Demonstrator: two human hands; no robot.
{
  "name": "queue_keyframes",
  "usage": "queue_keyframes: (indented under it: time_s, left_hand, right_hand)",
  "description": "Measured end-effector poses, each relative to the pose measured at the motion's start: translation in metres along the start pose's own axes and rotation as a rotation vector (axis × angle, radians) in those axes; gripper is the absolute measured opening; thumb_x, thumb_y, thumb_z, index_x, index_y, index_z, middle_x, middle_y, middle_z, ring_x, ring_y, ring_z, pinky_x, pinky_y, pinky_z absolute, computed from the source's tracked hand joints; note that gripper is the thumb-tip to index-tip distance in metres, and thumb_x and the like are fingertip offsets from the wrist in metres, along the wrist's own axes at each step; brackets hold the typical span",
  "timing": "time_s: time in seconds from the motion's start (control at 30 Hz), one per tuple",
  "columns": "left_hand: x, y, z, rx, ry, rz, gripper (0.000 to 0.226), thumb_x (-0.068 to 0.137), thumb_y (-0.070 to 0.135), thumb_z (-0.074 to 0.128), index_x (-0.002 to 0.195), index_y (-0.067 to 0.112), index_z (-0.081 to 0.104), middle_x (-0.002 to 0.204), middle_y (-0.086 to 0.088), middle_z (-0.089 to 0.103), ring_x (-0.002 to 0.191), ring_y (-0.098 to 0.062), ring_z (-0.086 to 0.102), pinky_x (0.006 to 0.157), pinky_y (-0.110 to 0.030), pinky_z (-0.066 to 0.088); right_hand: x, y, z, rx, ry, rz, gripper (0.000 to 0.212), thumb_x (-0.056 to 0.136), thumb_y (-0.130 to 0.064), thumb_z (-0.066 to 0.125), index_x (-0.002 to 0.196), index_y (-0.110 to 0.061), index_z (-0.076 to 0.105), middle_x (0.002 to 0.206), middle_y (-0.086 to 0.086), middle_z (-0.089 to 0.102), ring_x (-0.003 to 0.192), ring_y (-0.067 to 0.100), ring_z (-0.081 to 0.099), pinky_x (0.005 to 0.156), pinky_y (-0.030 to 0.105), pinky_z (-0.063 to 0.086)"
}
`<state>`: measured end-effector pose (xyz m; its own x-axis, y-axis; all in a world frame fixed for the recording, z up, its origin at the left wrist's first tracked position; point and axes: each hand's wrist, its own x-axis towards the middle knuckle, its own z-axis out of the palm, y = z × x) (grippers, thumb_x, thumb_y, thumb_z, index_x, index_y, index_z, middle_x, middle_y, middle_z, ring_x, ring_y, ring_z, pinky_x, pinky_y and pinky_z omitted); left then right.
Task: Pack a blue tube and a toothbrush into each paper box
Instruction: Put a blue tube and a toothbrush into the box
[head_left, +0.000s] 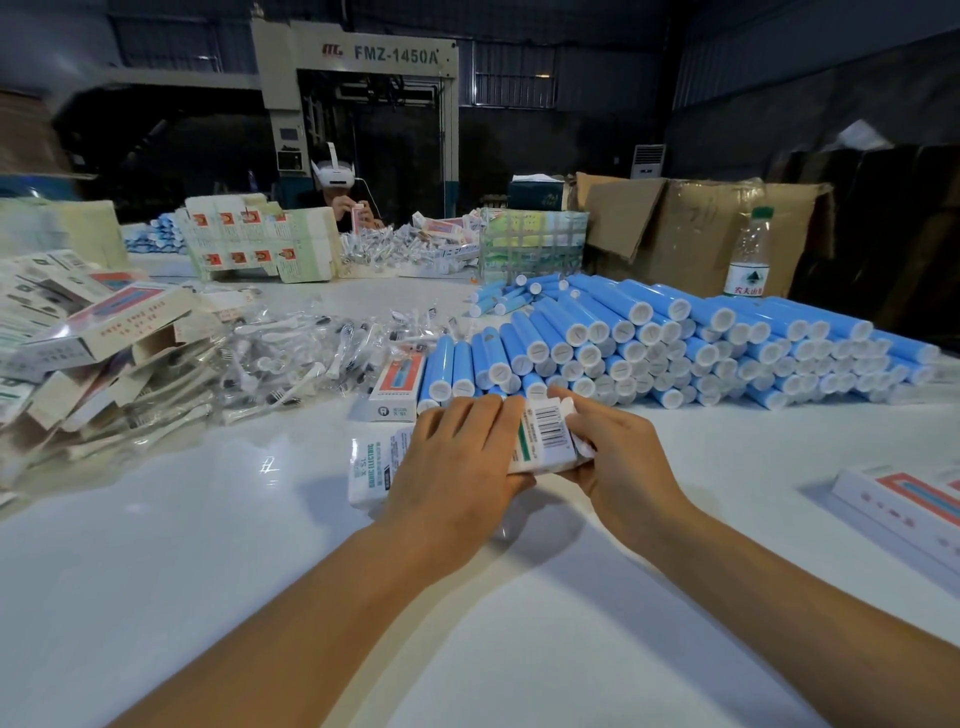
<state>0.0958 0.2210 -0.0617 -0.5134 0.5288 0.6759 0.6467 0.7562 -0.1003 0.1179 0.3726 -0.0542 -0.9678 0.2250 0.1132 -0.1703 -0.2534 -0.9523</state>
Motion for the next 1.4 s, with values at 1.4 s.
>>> queue_keyframes:
  time_s: [1.4]
  left_hand:
    - [0.003,0.002,0.009,0.082,-0.026,-0.208,0.064,0.093,0.054,0.041,0.141,0.017,0.023,0.134,-0.001,0.037,0.12,-0.022,0.035,0.095,-0.033,0.028]
  right_hand:
    - [-0.01,0.011,0.006,-0.784,0.225,-0.572,0.031,0.087,-0.01,0.066,0.066,-0.022,0.047,0.071,-0.006,0.05,0.066,-0.005,0.047,0.058,0.009,0.038]
